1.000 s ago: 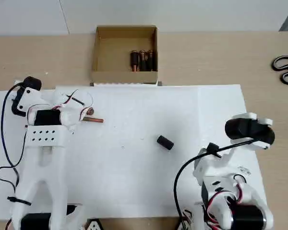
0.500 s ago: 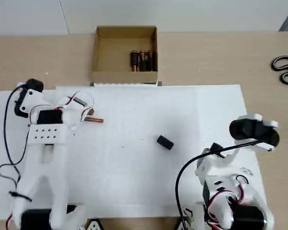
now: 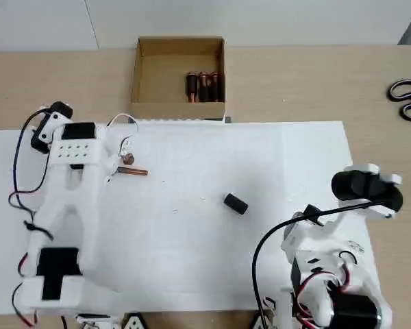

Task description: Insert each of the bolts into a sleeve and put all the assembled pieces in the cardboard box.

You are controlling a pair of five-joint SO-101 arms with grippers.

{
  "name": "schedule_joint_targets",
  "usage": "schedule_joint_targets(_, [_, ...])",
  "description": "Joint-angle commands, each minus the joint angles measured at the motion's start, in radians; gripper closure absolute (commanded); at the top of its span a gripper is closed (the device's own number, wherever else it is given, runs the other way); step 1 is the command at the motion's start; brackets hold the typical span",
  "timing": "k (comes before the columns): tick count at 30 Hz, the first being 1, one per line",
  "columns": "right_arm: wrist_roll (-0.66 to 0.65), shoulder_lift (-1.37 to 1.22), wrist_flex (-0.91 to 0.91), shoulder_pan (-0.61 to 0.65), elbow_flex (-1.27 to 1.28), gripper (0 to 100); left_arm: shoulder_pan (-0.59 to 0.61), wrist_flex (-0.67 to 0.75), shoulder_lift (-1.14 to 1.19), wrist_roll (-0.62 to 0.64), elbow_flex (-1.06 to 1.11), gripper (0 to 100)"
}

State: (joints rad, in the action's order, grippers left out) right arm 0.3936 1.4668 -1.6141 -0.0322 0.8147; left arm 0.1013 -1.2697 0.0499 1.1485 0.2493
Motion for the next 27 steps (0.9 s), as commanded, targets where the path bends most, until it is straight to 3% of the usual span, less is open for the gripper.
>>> schedule_joint_targets(1, [-0.011,-0.004,0.016,-0.01,-0.005,99.5,0.023,-0.021,0.02,0.009,-0.061,89])
schedule_joint_targets(8, [-0.011,-0.004,0.018,-0.01,-0.005,99.5,0.086,-0.017,0.058,0.009,-0.071,89])
schedule_joint_targets(27, [-0.009,-0.004,0.028,-0.008,0.035,99.5,0.071,-0.015,0.267,0.009,-0.197,89])
